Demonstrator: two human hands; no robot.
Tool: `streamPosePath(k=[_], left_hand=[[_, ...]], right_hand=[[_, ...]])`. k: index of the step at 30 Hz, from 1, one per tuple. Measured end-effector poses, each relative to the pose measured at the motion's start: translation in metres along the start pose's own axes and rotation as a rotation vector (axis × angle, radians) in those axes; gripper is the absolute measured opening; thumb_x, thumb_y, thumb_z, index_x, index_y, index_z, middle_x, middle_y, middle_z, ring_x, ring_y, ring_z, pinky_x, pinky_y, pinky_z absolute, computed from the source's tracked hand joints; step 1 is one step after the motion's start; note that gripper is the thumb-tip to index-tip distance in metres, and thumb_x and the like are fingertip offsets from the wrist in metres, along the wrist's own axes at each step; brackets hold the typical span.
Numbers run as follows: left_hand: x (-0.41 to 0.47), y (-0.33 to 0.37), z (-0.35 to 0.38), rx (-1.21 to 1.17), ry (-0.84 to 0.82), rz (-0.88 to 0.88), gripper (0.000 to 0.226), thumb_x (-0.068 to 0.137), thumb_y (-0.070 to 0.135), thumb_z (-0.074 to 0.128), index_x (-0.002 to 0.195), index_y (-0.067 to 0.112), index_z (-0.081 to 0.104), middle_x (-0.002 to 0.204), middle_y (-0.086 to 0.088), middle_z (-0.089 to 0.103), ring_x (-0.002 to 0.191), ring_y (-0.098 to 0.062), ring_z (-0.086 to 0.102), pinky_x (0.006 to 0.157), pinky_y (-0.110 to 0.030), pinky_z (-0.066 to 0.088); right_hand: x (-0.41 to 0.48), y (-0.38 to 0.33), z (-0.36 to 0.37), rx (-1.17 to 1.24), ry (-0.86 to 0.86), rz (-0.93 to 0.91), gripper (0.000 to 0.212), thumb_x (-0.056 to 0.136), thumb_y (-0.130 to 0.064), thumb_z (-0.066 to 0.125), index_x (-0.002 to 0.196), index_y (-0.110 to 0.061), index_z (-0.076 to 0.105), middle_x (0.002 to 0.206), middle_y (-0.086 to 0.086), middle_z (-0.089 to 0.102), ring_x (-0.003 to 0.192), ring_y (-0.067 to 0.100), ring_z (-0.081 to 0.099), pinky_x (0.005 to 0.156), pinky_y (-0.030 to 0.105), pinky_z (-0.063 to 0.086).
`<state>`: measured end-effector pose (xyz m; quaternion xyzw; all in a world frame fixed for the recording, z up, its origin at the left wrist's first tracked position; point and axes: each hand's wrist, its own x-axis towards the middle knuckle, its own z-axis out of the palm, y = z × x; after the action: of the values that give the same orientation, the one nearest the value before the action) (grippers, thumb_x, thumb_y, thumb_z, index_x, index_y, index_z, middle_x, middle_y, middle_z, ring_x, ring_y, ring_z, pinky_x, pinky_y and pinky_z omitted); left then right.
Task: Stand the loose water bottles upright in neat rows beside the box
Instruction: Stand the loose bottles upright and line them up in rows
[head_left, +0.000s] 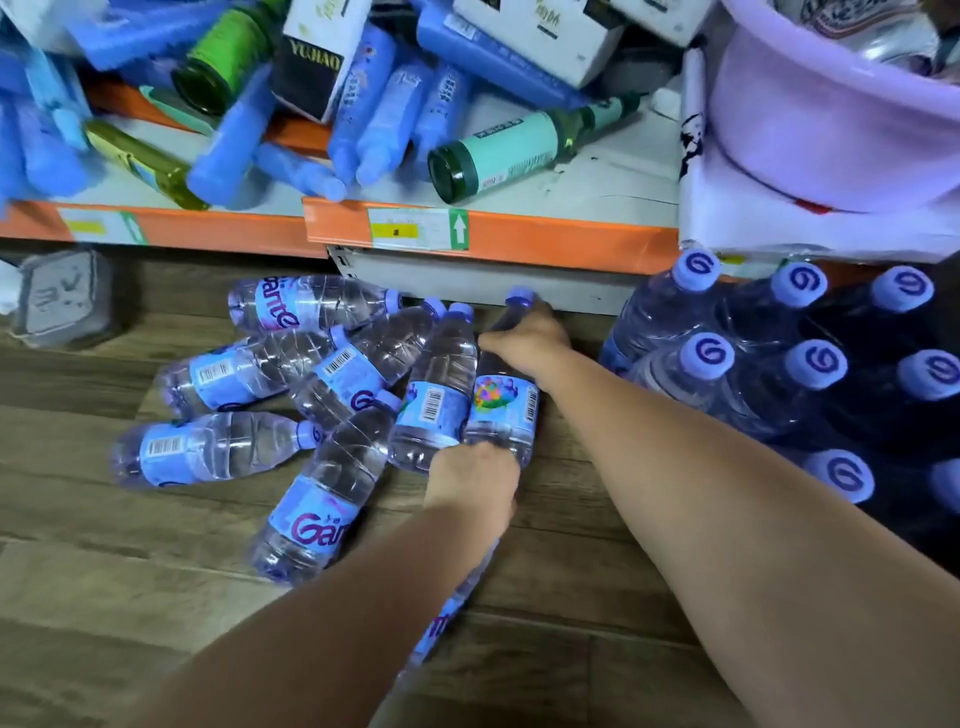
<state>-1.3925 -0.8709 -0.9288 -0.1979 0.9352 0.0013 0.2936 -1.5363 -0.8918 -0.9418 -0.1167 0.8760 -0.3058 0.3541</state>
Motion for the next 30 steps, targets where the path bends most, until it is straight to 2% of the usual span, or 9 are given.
streamPosePath(k=[4,7,10,14,19,22,25,28,30], left_hand=[[-0.003,0.001,0.007,-0.202,-0.021,-0.005,0.024,0.083,0.024,0.062,0.105,0.017,0.064,0.114,-0.002,0.066,0.105,-0.024,0.063,0.078,-0.030,0.047],[-0.009,0.002,0.008,-0.190,0.019,0.046,0.040,0.079,0.023,0.065,0.115,0.013,0.053,0.113,-0.004,0.066,0.105,-0.027,0.063,0.077,-0.031,0.046],[-0.016,0.001,0.000,-0.131,0.034,0.111,0.057,0.075,0.025,0.071,0.121,0.008,0.042,0.114,-0.011,0.066,0.106,-0.031,0.062,0.079,-0.034,0.048],[-0.024,-0.003,-0.011,-0.045,-0.054,0.211,0.043,0.078,0.032,0.069,0.115,0.010,0.059,0.114,-0.010,0.065,0.106,-0.029,0.061,0.075,-0.032,0.045],[-0.045,-0.010,-0.030,0.059,-0.079,0.322,0.040,0.082,0.028,0.065,0.115,0.007,0.060,0.115,-0.010,0.062,0.110,-0.027,0.057,0.089,-0.035,0.049],[-0.055,-0.016,-0.041,0.057,-0.047,0.227,0.044,0.078,0.033,0.068,0.112,0.006,0.059,0.098,-0.008,0.063,0.106,-0.028,0.061,0.087,-0.037,0.051],[-0.062,-0.011,-0.046,0.070,0.005,0.156,0.043,0.078,0.034,0.063,0.115,0.012,0.057,0.116,-0.011,0.061,0.109,-0.030,0.060,0.086,-0.036,0.050],[-0.068,0.000,-0.043,0.100,0.042,0.164,0.036,0.082,0.034,0.056,0.113,0.015,0.058,0.120,-0.008,0.060,0.113,-0.029,0.057,0.086,-0.035,0.049],[-0.071,0.010,-0.041,0.111,0.046,0.205,0.040,0.083,0.035,0.057,0.116,0.013,0.057,0.123,-0.011,0.059,0.115,-0.030,0.057,0.086,-0.036,0.049]], right_hand=[[-0.019,-0.024,-0.007,-0.078,0.058,-0.028,0.082,0.057,-0.039,0.080,0.125,-0.012,0.043,0.123,0.010,0.054,0.110,0.027,0.058,0.091,0.035,0.053],[-0.039,-0.029,-0.010,-0.247,0.024,-0.174,0.088,0.061,-0.037,0.081,0.133,-0.012,0.037,0.133,0.010,0.043,0.121,0.031,0.050,0.095,0.037,0.049],[-0.061,-0.026,-0.008,-0.408,0.042,-0.374,0.084,0.069,-0.050,0.076,0.133,-0.012,0.037,0.136,0.008,0.043,0.125,0.032,0.047,0.097,0.039,0.043],[-0.084,-0.026,-0.012,-0.417,0.134,-0.516,0.046,0.082,-0.047,0.064,0.108,-0.011,0.052,0.120,0.014,0.056,0.111,0.032,0.054,0.077,0.030,0.038],[-0.116,-0.008,-0.043,-0.564,0.070,-0.638,0.029,0.085,-0.036,0.065,0.103,-0.013,0.062,0.102,0.011,0.054,0.100,0.030,0.057,0.073,0.026,0.035],[-0.129,0.007,-0.058,-0.563,0.085,-0.623,0.022,0.086,-0.033,0.064,0.097,-0.014,0.065,0.093,0.004,0.043,0.088,0.027,0.055,0.070,0.024,0.033],[-0.145,0.020,-0.067,-0.515,0.133,-0.597,0.013,0.084,-0.030,0.064,0.086,-0.017,0.062,0.093,0.001,0.043,0.078,0.021,0.050,0.067,0.024,0.033],[-0.164,0.037,-0.079,-0.592,0.139,-0.606,0.033,0.082,-0.029,0.064,0.062,-0.023,0.039,0.084,-0.001,0.046,0.079,0.019,0.047,0.067,0.026,0.033],[-0.177,0.051,-0.089,-0.639,0.071,-0.587,0.044,0.082,-0.029,0.066,0.057,-0.025,0.030,0.070,-0.005,0.044,0.076,0.018,0.045,0.063,0.026,0.032]])
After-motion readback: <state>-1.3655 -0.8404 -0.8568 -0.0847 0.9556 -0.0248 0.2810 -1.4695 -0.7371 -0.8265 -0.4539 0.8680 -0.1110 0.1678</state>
